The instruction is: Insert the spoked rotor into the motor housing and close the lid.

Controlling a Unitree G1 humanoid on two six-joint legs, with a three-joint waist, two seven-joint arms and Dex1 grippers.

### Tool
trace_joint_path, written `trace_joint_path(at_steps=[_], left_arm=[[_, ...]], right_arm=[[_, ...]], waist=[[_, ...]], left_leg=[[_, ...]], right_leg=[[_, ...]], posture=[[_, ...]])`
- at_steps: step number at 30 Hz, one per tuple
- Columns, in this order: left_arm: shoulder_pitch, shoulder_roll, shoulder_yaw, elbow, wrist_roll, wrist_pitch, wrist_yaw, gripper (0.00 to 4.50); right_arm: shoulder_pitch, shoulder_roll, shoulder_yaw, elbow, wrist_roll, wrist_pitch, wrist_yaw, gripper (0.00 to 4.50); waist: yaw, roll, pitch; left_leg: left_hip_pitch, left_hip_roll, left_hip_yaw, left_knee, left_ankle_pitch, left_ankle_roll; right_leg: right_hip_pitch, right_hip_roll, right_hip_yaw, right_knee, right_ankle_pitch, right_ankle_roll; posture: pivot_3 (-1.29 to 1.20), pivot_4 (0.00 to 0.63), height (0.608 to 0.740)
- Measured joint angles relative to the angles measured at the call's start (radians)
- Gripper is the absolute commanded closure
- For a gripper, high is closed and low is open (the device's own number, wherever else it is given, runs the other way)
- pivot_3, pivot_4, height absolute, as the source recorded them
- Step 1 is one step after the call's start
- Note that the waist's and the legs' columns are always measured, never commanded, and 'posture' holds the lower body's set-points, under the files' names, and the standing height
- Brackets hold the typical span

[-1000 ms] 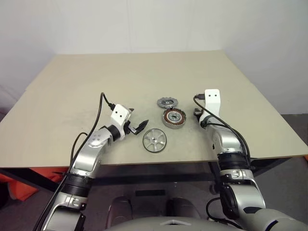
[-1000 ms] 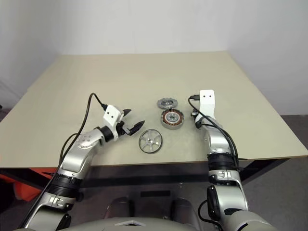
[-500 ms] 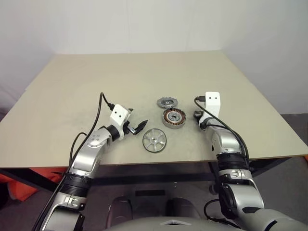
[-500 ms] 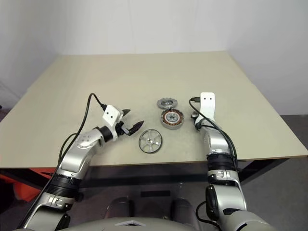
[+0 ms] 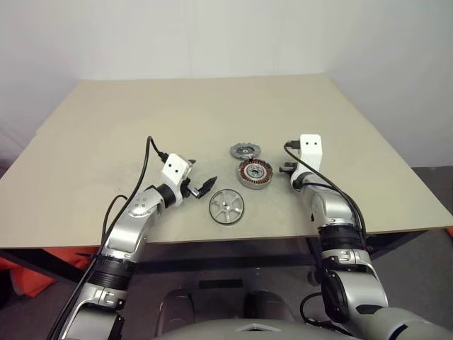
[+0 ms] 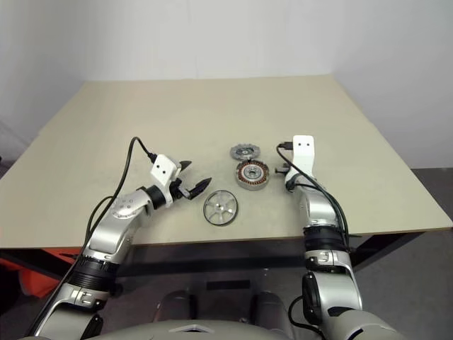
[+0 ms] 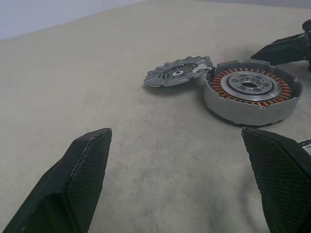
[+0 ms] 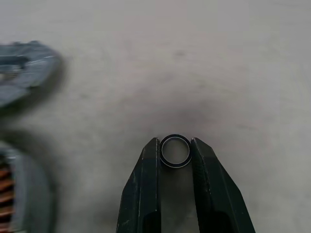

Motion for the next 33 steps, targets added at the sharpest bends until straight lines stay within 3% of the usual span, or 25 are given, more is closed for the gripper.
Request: trace_joint_path(at_steps=[5, 12, 33], left_arm=[[0.0, -0.001, 0.0, 0.0, -0.002, 0.007, -0.004, 0.0], [-0.001, -0.004, -0.001, 0.0, -0.003, 0.01, -0.017, 0.0], [0.0, -0.004, -0.001, -0.001, -0.002, 0.01, -0.008, 0.0]], right_arm=[[-0.015, -0.012, 0.07, -0.16, 0.071, -0.01, 0.172, 3.92], [0.023, -0.079, 0.227, -0.253, 0.114, 0.118, 0.367, 3.92], [0.039, -0.152, 0.256, -0.25, 0.073, 0.186, 0.355, 3.92]], waist=[[0.002, 0.0, 0.0], [0.007, 0.0, 0.0], [0.009, 0.0, 0.0]], left_leg=[[0.0, 0.001, 0.0, -0.001, 0.0, 0.0], [0.0, 0.001, 0.0, -0.001, 0.0, 0.001], [0.0, 0.001, 0.0, -0.001, 0.0, 0.0]], right_leg=[[0.0, 0.0, 0.0, -0.001, 0.0, 0.0], [0.001, 0.0, 0.0, -0.002, 0.0, 0.0], [0.001, 0.0, 0.0, -0.002, 0.0, 0.0]], posture=[[0.0, 0.0, 0.74], [0.0, 0.0, 0.74], [0.0, 0.0, 0.74]])
